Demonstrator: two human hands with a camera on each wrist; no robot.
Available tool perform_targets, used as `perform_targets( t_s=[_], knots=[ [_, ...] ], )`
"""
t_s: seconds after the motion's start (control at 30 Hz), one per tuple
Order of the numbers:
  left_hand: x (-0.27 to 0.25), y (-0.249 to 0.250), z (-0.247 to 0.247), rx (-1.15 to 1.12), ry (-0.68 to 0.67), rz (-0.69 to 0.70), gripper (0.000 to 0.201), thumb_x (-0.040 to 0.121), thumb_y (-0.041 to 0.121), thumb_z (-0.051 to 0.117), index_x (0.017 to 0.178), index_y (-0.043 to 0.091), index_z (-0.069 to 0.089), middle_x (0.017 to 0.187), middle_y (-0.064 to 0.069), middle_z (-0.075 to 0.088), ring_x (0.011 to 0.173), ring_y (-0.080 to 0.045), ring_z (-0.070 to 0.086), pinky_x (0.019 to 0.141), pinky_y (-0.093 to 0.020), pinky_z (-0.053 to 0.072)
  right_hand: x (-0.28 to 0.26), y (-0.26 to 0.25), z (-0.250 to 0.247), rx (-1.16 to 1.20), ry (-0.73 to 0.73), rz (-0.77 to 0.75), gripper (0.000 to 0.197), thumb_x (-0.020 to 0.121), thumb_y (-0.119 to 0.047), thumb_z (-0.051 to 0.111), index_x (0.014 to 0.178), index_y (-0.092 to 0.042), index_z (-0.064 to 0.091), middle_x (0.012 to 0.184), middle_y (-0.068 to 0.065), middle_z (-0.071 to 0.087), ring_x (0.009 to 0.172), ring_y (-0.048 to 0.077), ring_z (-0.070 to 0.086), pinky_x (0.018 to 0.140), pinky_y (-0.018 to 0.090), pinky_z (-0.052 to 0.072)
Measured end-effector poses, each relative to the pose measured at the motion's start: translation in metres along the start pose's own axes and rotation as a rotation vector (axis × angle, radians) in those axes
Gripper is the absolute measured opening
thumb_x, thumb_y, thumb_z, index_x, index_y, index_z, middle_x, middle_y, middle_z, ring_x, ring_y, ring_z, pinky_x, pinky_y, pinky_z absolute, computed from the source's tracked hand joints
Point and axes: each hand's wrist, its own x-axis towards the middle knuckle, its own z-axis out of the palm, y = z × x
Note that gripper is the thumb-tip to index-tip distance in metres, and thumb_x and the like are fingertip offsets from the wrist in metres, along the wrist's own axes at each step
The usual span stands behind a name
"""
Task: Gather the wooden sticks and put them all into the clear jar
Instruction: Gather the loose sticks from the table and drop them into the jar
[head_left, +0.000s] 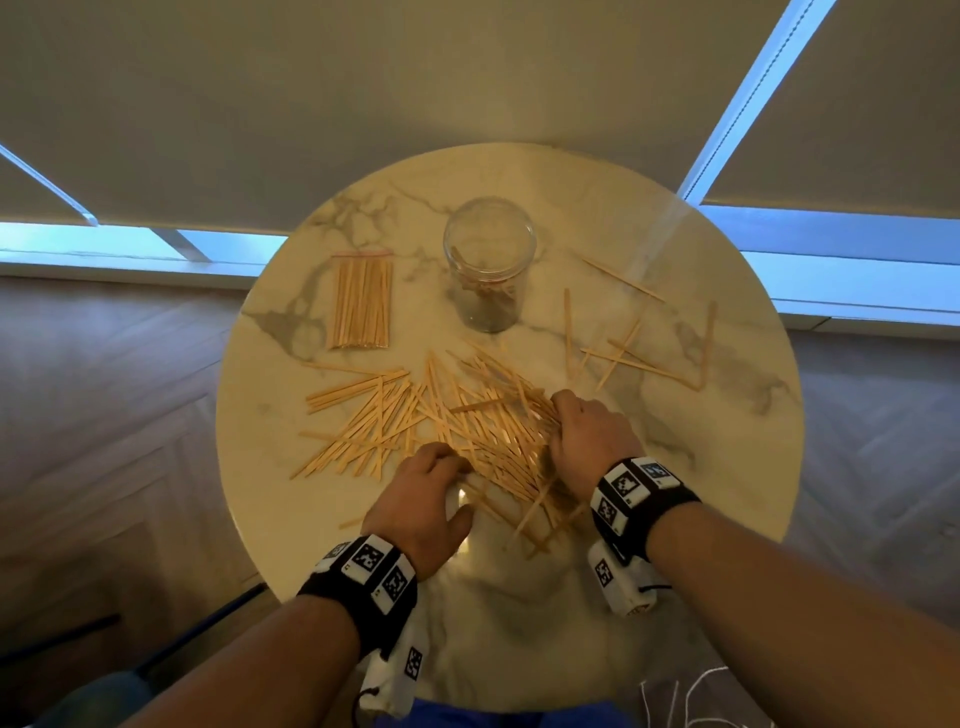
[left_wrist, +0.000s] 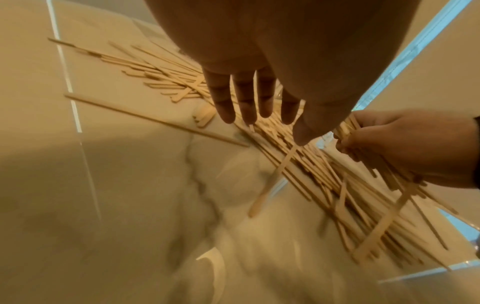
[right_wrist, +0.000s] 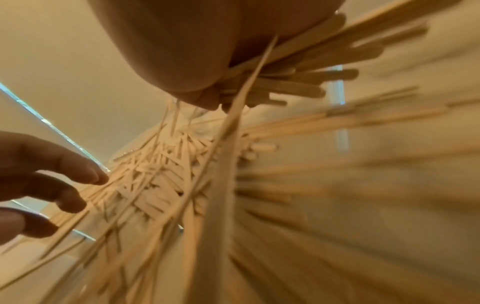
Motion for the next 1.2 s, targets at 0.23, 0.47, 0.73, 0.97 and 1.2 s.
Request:
perform_targets(
  t_s=[0.23,0.47,0.73,0.97,1.2],
  knots=[
    [0.011,0.011,-0.028,-0.156,0.145,0.014,0.038,0.090,0.037,0.068,0.127,0.029,0.060,0.123,0.013,0.054,0.106,-0.007,0.056,0.091,-0.023,0.046,0.004,-0.007,-0.023,0.094,-0.019,-0.103,0.024,0.104,-0.039,0.036,0.118,-0.021,0.044,0.095,0.004,0.064,0.080,0.027,0.061,0.075,0.043,0.054],
    [0.035,0.037,-0.047,-0.321,0.082,-0.080,0.033,0.092,0.052,0.064,0.122,0.037,0.067,0.098,0.018,0.068,0.088,0.001,0.062,0.083,-0.029,0.055,0.012,-0.017,-0.034,0.117,-0.002,-0.209,0.026,0.101,-0.042,0.043,0.122,-0.027,0.046,0.098,-0.001,0.065,0.087,0.024,0.063,0.073,0.034,0.048],
    [0.050,0.031,-0.039,-0.279,0.058,-0.211,0.013,0.091,0.042,0.065,0.088,0.030,0.069,0.080,0.009,0.069,0.076,-0.008,0.064,0.071,-0.030,0.055,0.027,-0.014,-0.028,0.227,0.017,-0.219,0.018,0.102,-0.045,0.051,0.097,-0.029,0.058,0.086,-0.011,0.060,0.082,0.016,0.060,0.071,0.032,0.042],
    [0.034,0.028,-0.039,-0.353,-0.046,-0.218,0.025,0.093,0.055,0.061,0.098,0.032,0.070,0.088,0.012,0.070,0.080,-0.002,0.064,0.068,-0.022,0.051,0.024,-0.017,-0.045,0.660,0.175,-0.057,0.020,0.103,-0.046,0.052,0.106,-0.029,0.064,0.086,-0.006,0.069,0.080,0.011,0.064,0.068,0.028,0.047],
    [0.027,0.077,-0.064,-0.661,-0.261,-0.060,0.040,0.099,0.054,0.054,0.081,0.026,0.076,0.076,0.003,0.073,0.066,-0.006,0.062,0.078,-0.034,0.055,0.018,-0.036,-0.066,1.021,0.266,-0.027,0.019,0.099,-0.049,0.056,0.093,-0.032,0.061,0.064,-0.005,0.054,0.057,0.017,0.053,0.057,0.039,0.050]
  ],
)
